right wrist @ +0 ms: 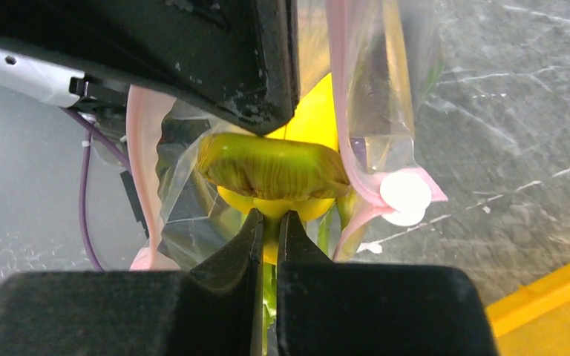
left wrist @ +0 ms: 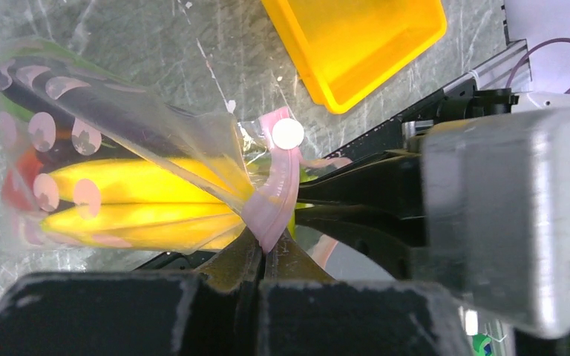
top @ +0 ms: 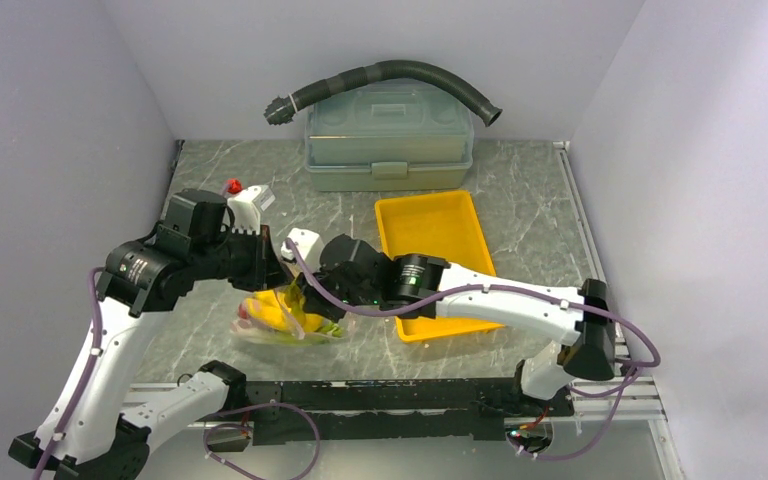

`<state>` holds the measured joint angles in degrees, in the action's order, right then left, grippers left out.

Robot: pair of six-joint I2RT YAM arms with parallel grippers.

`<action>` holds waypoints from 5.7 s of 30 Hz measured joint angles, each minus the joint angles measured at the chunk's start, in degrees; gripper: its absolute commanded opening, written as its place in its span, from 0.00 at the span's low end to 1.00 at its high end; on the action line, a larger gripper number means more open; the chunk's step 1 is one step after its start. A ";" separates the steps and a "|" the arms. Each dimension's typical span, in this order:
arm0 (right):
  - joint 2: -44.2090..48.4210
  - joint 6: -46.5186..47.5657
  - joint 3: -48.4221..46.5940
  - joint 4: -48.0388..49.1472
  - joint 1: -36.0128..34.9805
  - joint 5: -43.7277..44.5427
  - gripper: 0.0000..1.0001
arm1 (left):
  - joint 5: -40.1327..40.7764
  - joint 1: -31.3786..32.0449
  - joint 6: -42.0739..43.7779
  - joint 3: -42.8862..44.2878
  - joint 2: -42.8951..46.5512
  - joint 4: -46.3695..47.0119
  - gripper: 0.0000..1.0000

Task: Place the food in the zip-top bag and seal the zipper
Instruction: Place the fake fruit in the zipper food storage bag, then zip the zipper food storage bag at the center of the board.

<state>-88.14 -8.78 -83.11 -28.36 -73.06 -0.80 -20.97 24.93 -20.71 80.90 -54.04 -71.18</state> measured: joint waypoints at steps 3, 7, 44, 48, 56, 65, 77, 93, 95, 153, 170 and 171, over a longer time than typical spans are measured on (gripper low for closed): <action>-2.29 -0.76 0.00 1.99 0.00 -0.42 0.00 | 0.57 -0.13 0.00 -0.02 -0.31 -0.31 0.00; -5.49 -1.99 -0.02 5.35 0.00 -0.76 0.00 | 1.97 -0.24 0.02 -0.11 -0.50 -1.53 0.00; 14.27 1.14 5.51 3.93 -0.15 2.73 0.62 | -3.30 -0.09 2.99 -0.20 0.92 -1.31 0.00; 17.00 4.74 6.05 3.26 -0.15 2.89 0.62 | -6.10 -0.09 4.94 -0.09 0.55 -1.46 0.00; 23.93 15.10 11.37 2.80 -0.15 -0.24 0.62 | -12.61 -0.09 8.59 0.87 0.20 -2.40 0.00; 31.56 28.59 18.38 3.19 -0.15 -8.22 0.64 | -21.38 2.14 10.80 0.87 0.66 -1.99 0.01; 31.28 38.36 20.06 4.61 -0.15 -21.11 0.63 | -25.49 9.86 12.55 0.63 3.69 -1.97 0.02; 24.24 38.38 20.06 13.84 -0.13 -29.90 0.51 | -26.80 11.34 12.57 -1.33 5.22 -1.99 0.03; 23.34 38.34 20.06 14.05 -0.13 -30.53 0.46 | -26.80 11.43 12.57 -1.49 5.53 -1.97 0.04; 26.05 14.60 7.02 -6.64 -0.15 -7.23 0.00 | 11.21 11.96 -0.66 -1.25 2.64 -15.37 0.04; 29.00 12.13 8.70 -0.02 -0.04 10.80 0.00 | 19.39 13.16 -1.68 26.67 -6.62 -18.25 0.00; 29.07 12.07 9.42 0.55 0.09 11.43 0.00 | 19.63 13.16 -1.77 25.55 -5.99 -18.03 0.00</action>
<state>-59.07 3.29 -73.69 -27.81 -72.97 10.63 -1.34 38.09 -22.48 106.45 -60.03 -89.21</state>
